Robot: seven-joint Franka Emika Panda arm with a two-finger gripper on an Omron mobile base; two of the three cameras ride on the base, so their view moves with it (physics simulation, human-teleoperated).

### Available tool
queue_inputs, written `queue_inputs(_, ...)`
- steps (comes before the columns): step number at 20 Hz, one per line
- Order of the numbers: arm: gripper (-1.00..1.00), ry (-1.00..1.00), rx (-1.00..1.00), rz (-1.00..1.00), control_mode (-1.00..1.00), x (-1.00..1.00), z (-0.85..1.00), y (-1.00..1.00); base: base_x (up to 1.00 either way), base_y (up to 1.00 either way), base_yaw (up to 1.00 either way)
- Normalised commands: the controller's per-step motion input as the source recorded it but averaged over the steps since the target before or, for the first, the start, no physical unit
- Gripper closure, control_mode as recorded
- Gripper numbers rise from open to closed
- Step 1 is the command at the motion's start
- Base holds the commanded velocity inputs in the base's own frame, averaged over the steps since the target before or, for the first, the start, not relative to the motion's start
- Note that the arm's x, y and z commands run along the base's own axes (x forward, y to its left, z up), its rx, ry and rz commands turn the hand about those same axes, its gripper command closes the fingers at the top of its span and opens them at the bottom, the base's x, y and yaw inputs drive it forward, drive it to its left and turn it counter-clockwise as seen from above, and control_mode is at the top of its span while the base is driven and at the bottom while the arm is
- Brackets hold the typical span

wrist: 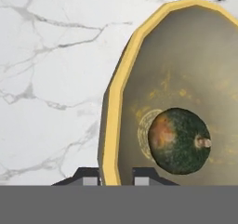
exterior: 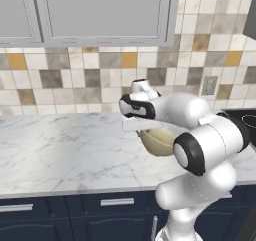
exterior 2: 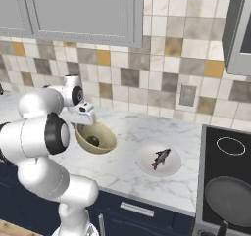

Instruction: Place the fish on the plate and place the squash on the same plate.

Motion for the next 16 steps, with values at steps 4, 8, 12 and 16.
queue_inputs(4, 1.00, 0.04, -0.13, 0.01, -1.00, -0.07, 0.10, -0.16, 0.00, 0.00, 0.00)
queue_inputs(8, 1.00, 0.03, -0.08, 0.00, -1.00, -0.02, 0.15, -0.17, 0.00, 0.00, 0.00)
queue_inputs(12, 1.00, 0.00, 0.00, 0.00, -1.00, -0.02, 0.24, -0.20, 0.00, 0.00, 0.00)
queue_inputs(16, 1.00, 0.00, 0.01, 0.00, -1.00, -0.11, 0.15, -0.30, 0.00, 0.00, 0.00)
